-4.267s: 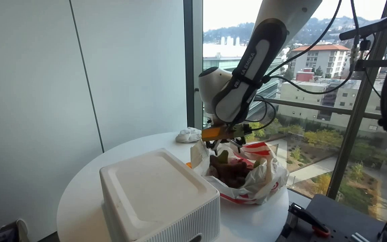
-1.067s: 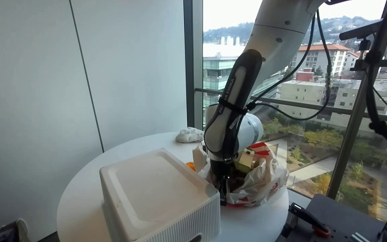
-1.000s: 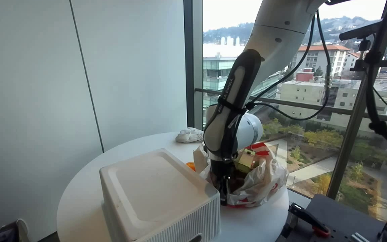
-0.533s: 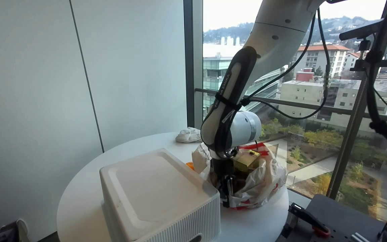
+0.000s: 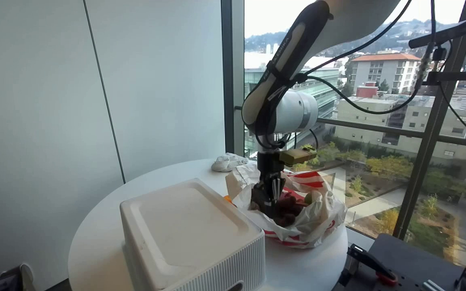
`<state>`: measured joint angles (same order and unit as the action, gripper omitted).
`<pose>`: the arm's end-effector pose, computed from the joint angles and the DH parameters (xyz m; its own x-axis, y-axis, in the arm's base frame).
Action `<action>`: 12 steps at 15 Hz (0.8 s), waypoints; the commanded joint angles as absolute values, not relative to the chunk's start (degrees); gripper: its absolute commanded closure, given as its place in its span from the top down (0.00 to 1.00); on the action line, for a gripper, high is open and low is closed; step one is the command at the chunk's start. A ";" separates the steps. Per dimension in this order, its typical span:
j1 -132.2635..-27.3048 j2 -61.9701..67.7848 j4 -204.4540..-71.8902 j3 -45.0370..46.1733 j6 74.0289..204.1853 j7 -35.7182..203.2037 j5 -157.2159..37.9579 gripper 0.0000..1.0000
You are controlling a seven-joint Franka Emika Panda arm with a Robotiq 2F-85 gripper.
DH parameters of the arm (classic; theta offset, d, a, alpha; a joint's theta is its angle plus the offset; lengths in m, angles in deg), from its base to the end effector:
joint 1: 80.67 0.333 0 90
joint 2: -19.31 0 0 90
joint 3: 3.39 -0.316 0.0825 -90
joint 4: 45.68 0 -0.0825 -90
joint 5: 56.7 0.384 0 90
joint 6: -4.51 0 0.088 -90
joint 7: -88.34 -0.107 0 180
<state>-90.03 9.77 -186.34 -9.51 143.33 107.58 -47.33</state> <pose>0.4609 -0.0240 0.2170 0.9748 0.1560 -0.1597 0.1304 -0.9785 -0.1600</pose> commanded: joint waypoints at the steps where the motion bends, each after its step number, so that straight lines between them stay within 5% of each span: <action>1: -87.22 17.44 -187.14 -6.86 138.49 104.60 -48.09 0.05; 5: -85.21 17.69 -187.01 -5.59 136.26 102.21 -48.50 0.08; 6: -84.76 17.60 -187.31 -5.22 137.24 98.99 -50.56 0.30; 12: -83.40 22.21 -188.57 -3.77 136.86 80.77 -64.96 0.71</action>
